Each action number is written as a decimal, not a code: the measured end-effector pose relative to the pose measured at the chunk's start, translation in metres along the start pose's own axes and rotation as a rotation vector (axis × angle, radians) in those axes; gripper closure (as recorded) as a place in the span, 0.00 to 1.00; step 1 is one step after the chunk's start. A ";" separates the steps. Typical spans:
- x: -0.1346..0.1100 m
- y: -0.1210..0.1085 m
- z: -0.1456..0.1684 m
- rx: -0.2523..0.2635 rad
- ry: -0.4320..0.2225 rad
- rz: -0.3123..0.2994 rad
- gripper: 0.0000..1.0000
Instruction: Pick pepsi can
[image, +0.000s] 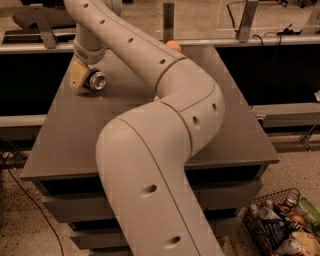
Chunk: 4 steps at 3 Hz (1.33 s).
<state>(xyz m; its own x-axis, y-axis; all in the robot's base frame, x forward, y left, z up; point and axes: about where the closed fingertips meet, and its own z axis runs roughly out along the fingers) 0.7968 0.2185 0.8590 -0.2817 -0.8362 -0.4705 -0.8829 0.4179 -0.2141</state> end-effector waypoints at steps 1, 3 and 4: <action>0.001 0.001 0.003 -0.002 0.037 -0.008 0.41; 0.000 -0.001 -0.023 -0.016 -0.026 -0.026 0.87; -0.001 -0.005 -0.060 -0.062 -0.253 -0.017 1.00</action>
Offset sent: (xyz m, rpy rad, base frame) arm -0.0041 -0.0029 0.0212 -0.0415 -0.0126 0.0218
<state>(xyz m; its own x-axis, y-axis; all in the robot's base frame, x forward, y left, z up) 0.7791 0.1958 0.9117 -0.1707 -0.7243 -0.6681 -0.9104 0.3753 -0.1742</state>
